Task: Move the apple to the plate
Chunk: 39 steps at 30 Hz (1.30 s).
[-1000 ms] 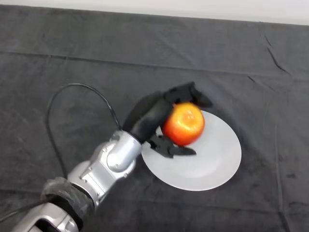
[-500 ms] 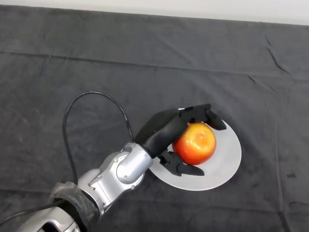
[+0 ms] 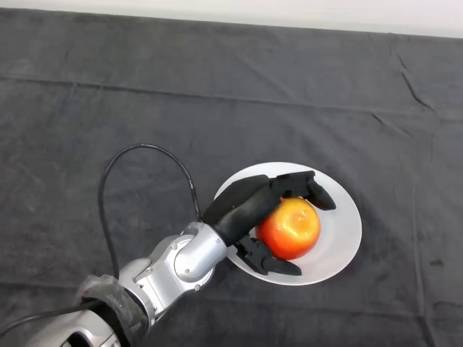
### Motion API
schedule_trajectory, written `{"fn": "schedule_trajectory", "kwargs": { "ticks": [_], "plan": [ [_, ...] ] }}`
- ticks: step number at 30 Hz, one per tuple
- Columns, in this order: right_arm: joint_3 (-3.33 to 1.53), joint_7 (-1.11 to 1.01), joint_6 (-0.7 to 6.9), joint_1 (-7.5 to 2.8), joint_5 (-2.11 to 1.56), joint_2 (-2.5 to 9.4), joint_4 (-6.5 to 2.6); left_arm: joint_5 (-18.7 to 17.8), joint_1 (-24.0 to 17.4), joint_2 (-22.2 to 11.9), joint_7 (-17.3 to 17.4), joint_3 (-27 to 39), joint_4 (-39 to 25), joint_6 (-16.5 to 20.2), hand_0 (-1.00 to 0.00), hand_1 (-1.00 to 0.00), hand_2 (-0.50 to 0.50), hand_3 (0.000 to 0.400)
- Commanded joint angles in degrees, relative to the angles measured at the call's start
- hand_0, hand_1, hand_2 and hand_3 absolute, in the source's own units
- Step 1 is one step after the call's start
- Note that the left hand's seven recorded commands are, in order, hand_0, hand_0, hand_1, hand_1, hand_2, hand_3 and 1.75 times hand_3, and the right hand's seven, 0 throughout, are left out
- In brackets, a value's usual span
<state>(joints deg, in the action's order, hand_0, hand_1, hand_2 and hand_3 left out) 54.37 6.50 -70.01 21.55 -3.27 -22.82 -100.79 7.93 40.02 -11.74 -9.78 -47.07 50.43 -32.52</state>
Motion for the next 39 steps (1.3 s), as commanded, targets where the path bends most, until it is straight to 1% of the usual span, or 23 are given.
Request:
{"fn": "schedule_trajectory", "kwargs": {
  "ticks": [1,9,14,18,27,34,39],
  "plan": [
    [0.57,0.43,3.34,-6.52,-1.08,8.9,-4.63,0.3,1.6,-0.8,1.8,-3.0,2.4,1.2,0.0,0.0,0.0,0.0],
    [0.59,0.43,3.34,-6.52,-1.06,8.9,-4.63,-1.0,2.7,-1.9,3.3,-1.3,1.3,1.4,0.0,0.0,0.0,0.0],
    [0.59,0.43,3.34,-6.53,-1.05,8.9,-4.63,-2.7,3.4,-3.1,3.8,1.5,0.8,0.3,0.0,0.0,0.0,0.0],
    [0.6,0.43,3.34,-6.53,-1.05,8.9,-4.62,-4.5,3.8,-4.4,3.9,4.5,1.4,-1.7,0.0,0.0,0.0,0.0],
    [0.61,0.44,3.34,-6.53,-1.04,8.9,-4.62,-9.7,5.3,-7.6,4.4,13.1,4.3,-5.7,0.0,0.0,0.0,0.0],
    [0.61,0.44,3.34,-6.53,-1.02,8.9,-4.63,-12.9,5.5,-9.6,3.3,19.5,5.5,-7.3,0.0,0.0,0.0,0.0],
    [0.62,0.44,3.34,-6.53,-1.02,8.9,-4.63,-14.8,5.2,-11.9,2.7,23.9,5.1,-8.4,0.0,0.0,0.0,0.0]
  ]
}}
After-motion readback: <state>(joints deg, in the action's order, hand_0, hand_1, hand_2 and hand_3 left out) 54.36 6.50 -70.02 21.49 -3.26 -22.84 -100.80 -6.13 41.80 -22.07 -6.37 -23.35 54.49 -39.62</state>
